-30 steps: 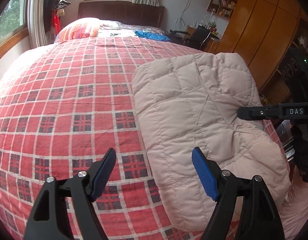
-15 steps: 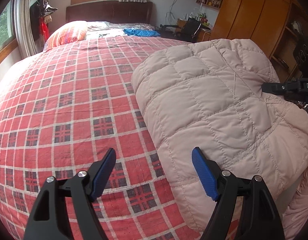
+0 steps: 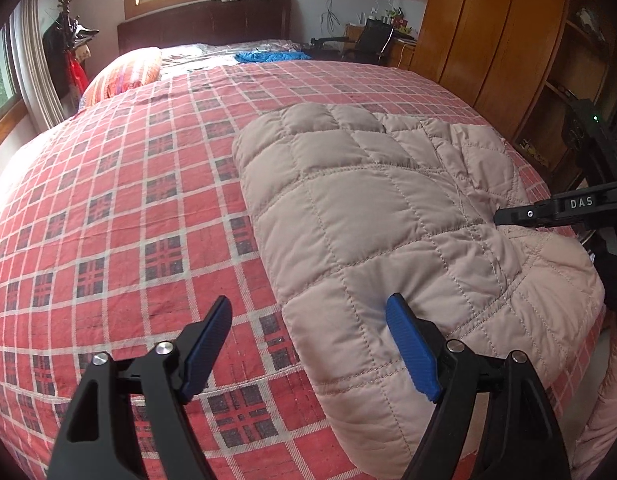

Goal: Fold large clothes

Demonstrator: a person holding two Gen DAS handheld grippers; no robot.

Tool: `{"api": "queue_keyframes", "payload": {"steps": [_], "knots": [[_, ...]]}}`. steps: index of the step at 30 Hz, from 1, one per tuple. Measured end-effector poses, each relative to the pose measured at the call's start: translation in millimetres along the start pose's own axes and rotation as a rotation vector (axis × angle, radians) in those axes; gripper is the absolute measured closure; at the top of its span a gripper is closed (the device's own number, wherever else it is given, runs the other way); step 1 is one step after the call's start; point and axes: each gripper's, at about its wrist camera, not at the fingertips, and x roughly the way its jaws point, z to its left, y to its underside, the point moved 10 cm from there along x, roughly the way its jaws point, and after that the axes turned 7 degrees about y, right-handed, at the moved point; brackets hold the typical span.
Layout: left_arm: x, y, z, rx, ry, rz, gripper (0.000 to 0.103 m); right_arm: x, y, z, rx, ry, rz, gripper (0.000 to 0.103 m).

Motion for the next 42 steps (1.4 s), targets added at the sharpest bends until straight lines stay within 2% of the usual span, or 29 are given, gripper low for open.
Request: {"api": "queue_keyframes", "payload": {"steps": [6,10,13,16,19,21,25,26,27,28,30,32,36,38,42], "knots": [[-23.9,-6.7,0.5,-0.032,-0.001,-0.051,0.024,9.6,-0.5,11.4,-0.036,-0.04,-0.014,0.09],[-11.9,-2.9,-6.9,0.0,-0.04,-0.02,0.024,20.9,-2.4,14.8,-0.064,-0.011,-0.004,0.09],[0.2,3.4,-9.0,0.012,-0.069,-0.006,0.022,28.2,-1.0,9.4,-0.056,0.003,0.019,0.085],[4.6,7.0,-7.6,0.013,-0.078,0.0,0.02,19.0,0.0,2.9,-0.048,0.018,0.02,0.071],[0.1,7.8,-3.6,-0.011,-0.056,-0.002,0.02,-4.5,2.2,6.2,-0.048,-0.005,-0.009,0.067],[-7.4,7.9,-2.8,-0.026,-0.047,-0.01,0.021,-24.1,8.3,5.0,-0.025,-0.037,-0.027,0.047],[-23.7,10.7,-6.5,-0.016,-0.063,-0.035,0.021,-54.1,26.9,6.5,-0.033,-0.026,-0.069,0.047],[-25.8,12.8,-9.1,-0.012,-0.065,-0.034,0.021,-57.9,33.1,7.8,-0.035,-0.026,-0.065,0.05],[-27.2,14.9,-12.3,-0.007,-0.061,-0.033,0.021,-60.1,40.1,10.0,-0.042,-0.025,-0.064,0.059],[-28.6,16.9,-15.6,0.001,-0.058,-0.034,0.021,-60.5,47.0,12.5,-0.053,-0.019,-0.061,0.061],[-30.9,19.9,-18.4,0.016,-0.075,-0.043,0.021,-58.8,58.4,13.0,-0.059,0.001,-0.049,0.08],[-30.0,24.0,-18.3,0.011,-0.079,-0.035,0.021,-52.3,70.4,12.7,-0.062,-0.007,-0.018,0.088],[-28.2,32.2,-16.4,-0.002,-0.074,-0.026,0.021,-47.5,83.9,6.4,-0.047,-0.017,-0.003,0.089],[-27.3,34.4,-16.5,-0.003,-0.073,-0.023,0.021,-57.5,82.4,0.8,-0.02,-0.012,-0.035,0.088],[-26.6,34.1,-15.4,-0.002,-0.074,-0.02,0.021,-87.6,72.6,9.2,-0.037,-0.06,-0.097,0.08]]}}
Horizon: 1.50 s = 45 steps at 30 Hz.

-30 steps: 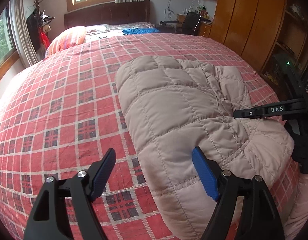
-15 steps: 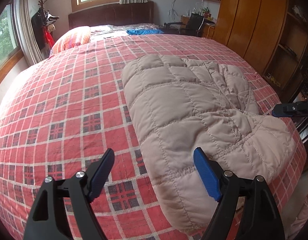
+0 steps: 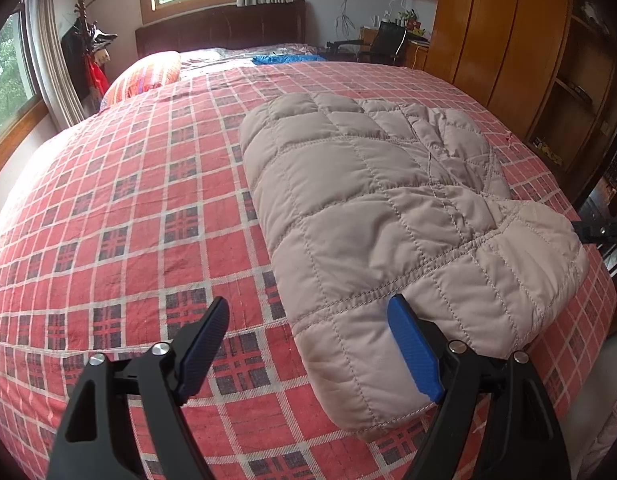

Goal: Fold large clothes

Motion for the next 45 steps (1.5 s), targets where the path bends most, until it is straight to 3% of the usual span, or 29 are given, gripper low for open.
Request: {"api": "queue_keyframes", "payload": {"steps": [1,3,6,7,9,10,15,26,37,43,45], "knots": [[-0.1,-0.1,-0.1,-0.003,0.0,0.001,0.021,-2.3,-1.2,5.5,-0.019,0.004,-0.002,0.077],[-1.6,-1.9,-0.2,-0.007,0.0,-0.003,0.021,1.2,-0.5,16.7,-0.054,0.011,0.016,0.061],[-4.4,-3.4,0.1,-0.039,0.02,0.0,0.021,11.9,4.8,26.4,-0.083,-0.011,0.051,0.059],[-4.5,-2.5,0.2,-0.052,0.028,0.005,0.021,16.4,7.7,25.4,-0.089,0.005,0.062,0.063],[-3.3,1.1,1.4,-0.071,0.02,0.014,0.021,26.1,15.3,26.1,-0.085,0.011,0.099,0.09],[-2.0,3.5,1.5,-0.077,0.018,0.019,0.021,28.9,19.5,26.4,-0.081,0.005,0.112,0.093],[2.5,12.9,1.9,-0.088,0.017,0.033,0.021,31.7,36.0,20.6,-0.079,0.014,0.099,0.095],[22.0,27.6,3.1,-0.072,0.022,0.066,0.016,96.9,64.2,-14.6,0.009,-0.008,0.215,0.095],[21.8,28.2,3.7,-0.071,0.016,0.054,0.014,92.2,61.7,-8.9,-0.012,0.022,0.198,0.096],[14.6,26.1,0.9,-0.061,0.013,0.047,0.014,70.1,52.2,6.4,-0.055,0.058,0.141,0.084],[12.7,24.2,0.3,-0.058,0.017,0.047,0.015,61.7,49.3,12.2,-0.06,0.066,0.115,0.064]]}}
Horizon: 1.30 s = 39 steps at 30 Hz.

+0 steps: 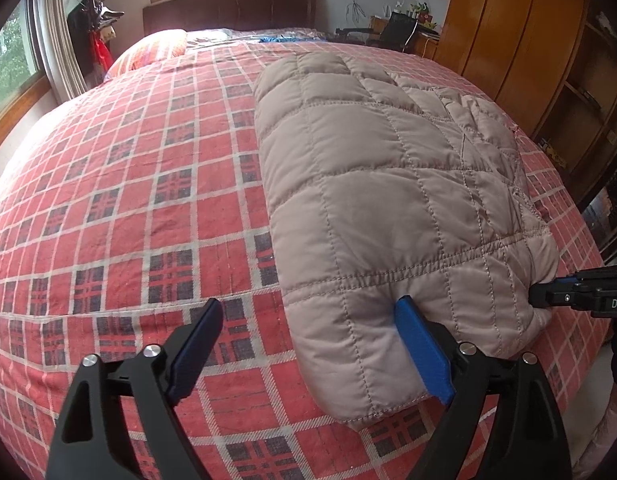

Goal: Fold large clothes

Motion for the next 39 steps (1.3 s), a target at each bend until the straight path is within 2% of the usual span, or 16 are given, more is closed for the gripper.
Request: {"api": "queue_keyframes", "payload": {"steps": [5,9,11,15,17,19,25,32,36,39], "knots": [[-4.7,-5.0,1.2,-0.012,0.03,0.014,0.015,-19.9,-15.3,3.5,-0.008,0.023,-0.065,0.046],[-13.9,-18.9,11.9,-0.054,0.08,0.002,0.015,-34.0,-35.5,0.2,0.011,-0.003,-0.113,0.028],[-15.4,-29.0,21.7,-0.084,0.104,-0.005,0.015,-37.7,-45.6,-1.8,0.022,-0.019,-0.126,0.025],[-1.4,-45.6,33.8,-0.1,0.17,0.03,0.012,-36.5,-68.4,-13.6,0.051,-0.089,-0.133,0.017],[11.6,-48.3,33.3,-0.101,0.222,0.065,0.011,-32.6,-76.8,-23.2,0.066,-0.116,-0.128,0.017],[24.4,-49.9,36.8,-0.117,0.243,0.085,0.01,-22.1,-81.4,-28.7,0.082,-0.144,-0.112,0.016],[40.9,-58.3,35.8,-0.146,0.376,0.078,0.005,5.3,-87.8,-40.7,0.119,-0.218,-0.075,0.015],[63.1,-55.6,19.6,-0.236,0.609,0.154,0.003,30.4,-100.2,-45.7,0.148,-0.307,-0.049,0.011],[74.4,-51.1,2.8,-0.265,0.71,0.202,0.003,35.2,-101.5,-39.8,0.15,-0.333,-0.052,0.01],[79.5,-47.8,-5.7,-0.271,0.742,0.212,0.003,41.3,-101.6,-33.9,0.161,-0.348,-0.048,0.01]]}}
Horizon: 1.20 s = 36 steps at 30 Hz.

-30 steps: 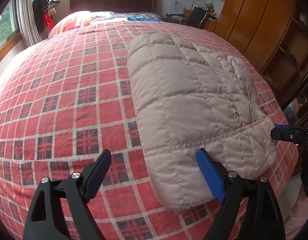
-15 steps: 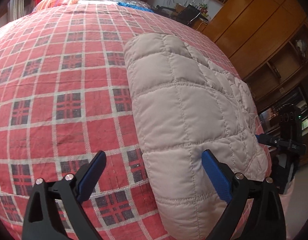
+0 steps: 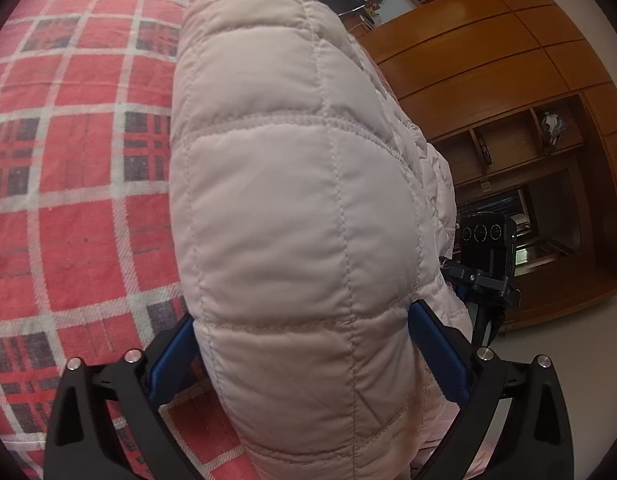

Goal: Fold large clothes

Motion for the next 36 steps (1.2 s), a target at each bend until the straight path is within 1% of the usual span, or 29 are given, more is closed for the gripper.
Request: {"api": "queue_keyframes", "payload": {"steps": [2,4,5,6,7,8,9,10,12,14,19,22,25,28,30,35,36], "knots": [[2.7,0.0,-1.8,-0.006,0.014,-0.003,0.005,6.9,-3.5,5.8,-0.002,-0.009,-0.005,0.01],[2.6,-0.3,-4.1,0.0,0.005,-0.007,0.012,11.0,-3.6,9.5,-0.016,-0.006,-0.01,0.011],[1.9,-0.5,-5.3,0.01,-0.009,-0.011,0.015,13.6,-2.6,12.2,-0.025,0.002,-0.012,0.018],[-0.2,-0.5,-7.4,0.018,-0.024,-0.017,0.022,14.8,-2.0,15.7,-0.037,0.006,-0.013,0.03],[-1.7,-0.3,-8.3,0.029,-0.039,-0.021,0.028,14.4,-2.0,19.1,-0.044,0.004,-0.015,0.035],[-3.4,0.2,-9.2,0.036,-0.051,-0.024,0.03,11.5,-1.1,22.3,-0.051,0.001,-0.019,0.045],[-4.8,0.0,-10.3,0.038,-0.056,-0.03,0.036,10.5,-1.3,26.4,-0.061,-0.003,-0.026,0.055],[-6.1,-0.3,-12.4,0.042,-0.057,-0.035,0.04,8.8,-1.2,31.3,-0.078,-0.004,-0.037,0.058],[-9.9,-0.9,-17.8,0.064,-0.063,-0.049,0.044,5.8,0.1,42.6,-0.12,0.021,-0.062,0.064],[-17.4,-2.1,-24.3,0.091,-0.078,-0.074,0.046,3.5,1.8,53.8,-0.154,0.034,-0.076,0.067],[-52.9,-7.9,-41.5,0.13,-0.071,-0.148,0.047,-1.5,-2.0,86.0,-0.199,-0.019,-0.087,0.067],[-75.5,-12.2,-42.4,0.146,-0.089,-0.193,0.047,-1.9,-4.9,102.3,-0.247,-0.019,-0.089,0.067],[-97.4,-16.3,-30.7,0.125,-0.104,-0.231,0.047,8.1,-5.4,112.0,-0.271,-0.025,-0.066,0.067],[-109.0,-14.9,-11.7,0.1,-0.136,-0.251,0.046,25.7,-5.7,109.0,-0.267,-0.028,-0.026,0.067],[-111.8,-15.9,4.6,0.077,-0.151,-0.254,0.046,44.9,-14.3,111.5,-0.258,-0.028,-0.001,0.067],[-113.1,-19.9,32.5,0.044,-0.155,-0.239,0.045,64.7,-18.2,103.5,-0.241,-0.027,0.036,0.067],[-112.3,-20.3,36.2,0.041,-0.152,-0.235,0.044,65.2,-22.7,95.7,-0.236,-0.03,0.04,0.067]]}}
